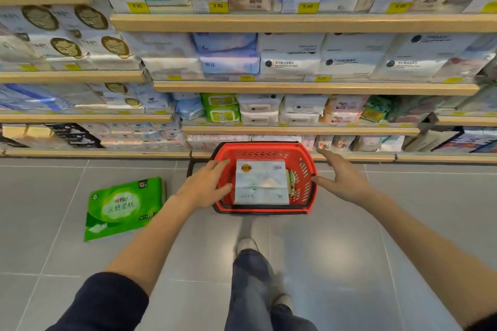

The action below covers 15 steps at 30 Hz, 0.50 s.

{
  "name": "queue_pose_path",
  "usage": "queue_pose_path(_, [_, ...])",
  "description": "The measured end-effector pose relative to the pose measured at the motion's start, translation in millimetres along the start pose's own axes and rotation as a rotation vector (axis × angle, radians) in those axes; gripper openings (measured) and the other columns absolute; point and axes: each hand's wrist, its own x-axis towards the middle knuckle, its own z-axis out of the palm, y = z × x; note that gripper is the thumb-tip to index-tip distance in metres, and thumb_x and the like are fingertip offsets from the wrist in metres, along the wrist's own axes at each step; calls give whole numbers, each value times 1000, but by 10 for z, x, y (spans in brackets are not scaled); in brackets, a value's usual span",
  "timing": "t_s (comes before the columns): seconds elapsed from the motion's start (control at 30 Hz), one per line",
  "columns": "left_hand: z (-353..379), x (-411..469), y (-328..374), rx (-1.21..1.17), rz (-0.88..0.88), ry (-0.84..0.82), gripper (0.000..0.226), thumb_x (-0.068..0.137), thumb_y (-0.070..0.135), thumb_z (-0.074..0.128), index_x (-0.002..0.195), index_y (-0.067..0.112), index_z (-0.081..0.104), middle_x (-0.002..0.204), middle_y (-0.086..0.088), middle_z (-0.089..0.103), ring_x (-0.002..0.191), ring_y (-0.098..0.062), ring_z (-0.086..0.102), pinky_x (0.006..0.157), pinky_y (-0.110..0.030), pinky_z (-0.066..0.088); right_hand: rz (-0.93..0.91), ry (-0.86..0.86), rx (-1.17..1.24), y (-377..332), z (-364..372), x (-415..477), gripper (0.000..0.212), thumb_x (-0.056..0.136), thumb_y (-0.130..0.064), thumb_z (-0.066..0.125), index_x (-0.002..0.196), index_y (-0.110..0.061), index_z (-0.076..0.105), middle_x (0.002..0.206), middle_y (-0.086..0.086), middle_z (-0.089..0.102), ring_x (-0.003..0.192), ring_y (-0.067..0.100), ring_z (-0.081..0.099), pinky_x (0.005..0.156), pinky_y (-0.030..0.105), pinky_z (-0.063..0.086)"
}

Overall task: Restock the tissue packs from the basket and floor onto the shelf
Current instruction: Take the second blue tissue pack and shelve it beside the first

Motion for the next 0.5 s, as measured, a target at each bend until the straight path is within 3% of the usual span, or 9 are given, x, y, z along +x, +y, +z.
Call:
queue_pose_path(0.1, [80, 419, -236, -35, 10, -41, 67, 87, 39, 52, 144, 20, 23, 146, -10, 33, 129, -30, 40, 101, -45, 40, 96, -30, 31, 143, 177, 373, 70, 83, -20, 64, 142, -16, 26, 142, 14, 38, 126, 28, 41, 98, 34, 36])
queue_pose_path(0.3, [409, 1251, -658, -127, -30, -139, 69, 87, 35, 55, 145, 16, 22, 146, -14, 34, 133, -31, 35, 106, -41, 33, 213, -111, 30, 426, 598, 995, 71, 81, -20, 65, 141, -14, 29, 140, 17, 41, 123, 32, 45, 98, 37, 37])
queue_pose_path(0.5, [1225, 2006, -1115, -302, -100, -189, 71, 85, 32, 60, 144, 20, 24, 147, -12, 34, 132, -29, 37, 108, -43, 34, 291, -202, 36, 1019, 1302, 1655, 71, 80, -17, 67, 140, -15, 29, 138, 15, 42, 122, 30, 46, 99, 38, 40])
